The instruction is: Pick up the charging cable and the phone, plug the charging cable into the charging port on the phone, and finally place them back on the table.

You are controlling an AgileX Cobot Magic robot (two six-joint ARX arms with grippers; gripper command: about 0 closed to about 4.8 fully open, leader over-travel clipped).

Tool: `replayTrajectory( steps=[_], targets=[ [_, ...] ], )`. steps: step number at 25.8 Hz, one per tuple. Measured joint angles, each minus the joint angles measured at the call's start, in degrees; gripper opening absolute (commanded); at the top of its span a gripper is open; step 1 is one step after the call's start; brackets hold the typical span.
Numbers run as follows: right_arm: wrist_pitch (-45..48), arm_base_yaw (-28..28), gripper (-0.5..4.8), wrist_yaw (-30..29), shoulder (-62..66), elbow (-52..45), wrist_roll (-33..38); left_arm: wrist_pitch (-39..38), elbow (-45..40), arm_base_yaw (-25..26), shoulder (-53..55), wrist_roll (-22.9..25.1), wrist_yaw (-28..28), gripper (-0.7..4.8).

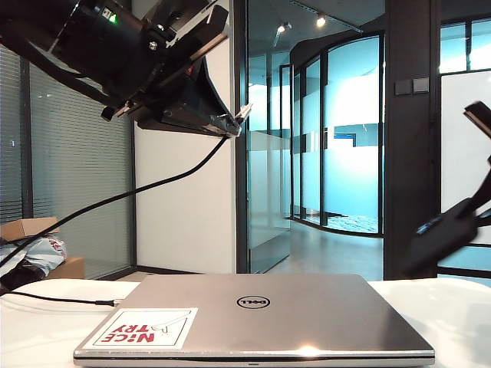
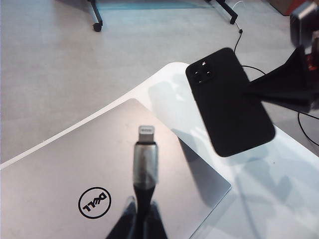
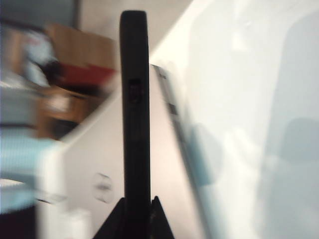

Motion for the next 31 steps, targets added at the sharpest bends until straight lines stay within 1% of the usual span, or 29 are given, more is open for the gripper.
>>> replayTrajectory(
  steps=[1, 2, 3, 4, 5, 6, 7, 9, 11, 13, 15, 18, 23, 24, 26, 27, 31],
  targets=[
    [-13.3, 0.1, -0.08, 3.3, -3.2, 4.4, -7.8, 0.0, 0.0, 0.0, 0.0, 0.0, 0.0, -0.07],
    [-19.8, 0.1, -0.08, 5.3, -4.7, 6.9, -12.0, 0.0, 0.0, 0.0, 0.0, 0.0, 0.0, -0.08],
    [-29.1, 0.0, -0.08, 7.9, -5.4, 11.7, -18.8, 0.0, 0.0, 0.0, 0.0, 0.0, 0.0, -0.08],
    [-32.7, 0.0, -0.08, 8.8, -5.1, 14.0, -21.7, 0.0, 0.0, 0.0, 0.0, 0.0, 0.0, -0.08],
    [-38.4, 0.3, -0.08, 10.4, -4.4, 17.3, -25.8, 0.0, 0.0, 0.0, 0.0, 0.0, 0.0, -0.08],
    [-41.8, 0.9, -0.08, 12.2, -4.0, 19.1, -28.0, 0.0, 0.0, 0.0, 0.0, 0.0, 0.0, -0.08],
    [-46.2, 2.6, -0.08, 15.6, -3.3, 21.2, -31.3, 0.0, 0.0, 0.0, 0.0, 0.0, 0.0, -0.07],
    [-49.2, 4.7, -0.08, 18.6, -1.6, 22.8, -34.6, 0.0, 0.0, 0.0, 0.0, 0.0, 0.0, -0.07],
    [-50.5, 7.2, -0.08, 20.9, 0.9, 23.3, -35.3, 0.0, 0.0, 0.0, 0.0, 0.0, 0.0, -0.08],
    [-52.0, 8.9, -0.08, 21.2, 4.1, 23.3, -35.5, 0.0, 0.0, 0.0, 0.0, 0.0, 0.0, -0.08],
    [-53.5, 9.6, -0.08, 21.3, 7.8, 23.1, -35.5, 0.0, 0.0, 0.0, 0.0, 0.0, 0.0, -0.08],
    [-53.3, 9.6, -0.07, 21.6, 11.4, 23.1, -35.5, 0.0, 0.0, 0.0, 0.0, 0.0, 0.0, -0.08],
    [-53.2, 9.6, -0.01, 21.6, 13.1, 23.3, -35.5, 0.0, 0.0, 0.0, 0.0, 0.0, 0.0, -0.08],
    [-53.2, 9.6, 0.17, 21.5, 13.3, 23.3, -35.5, 0.0, 0.0, 0.0, 0.0, 0.0, 0.0, -0.07],
    [-53.2, 9.6, 0.94, 21.5, 13.3, 23.3, -35.5, 0.0, 0.0, 0.0, 0.0, 0.0, 0.0, -0.07],
    [-53.2, 9.6, 1.17, 21.5, 13.3, 23.3, -35.6, 0.0, 0.0, 0.0, 0.0, 0.0, 0.0, -0.08],
    [-53.2, 9.6, 1.21, 21.6, 13.6, 23.3, -35.6, 0.0, 0.0, 0.0, 0.0, 0.0, 0.0, -0.08]
  ],
)
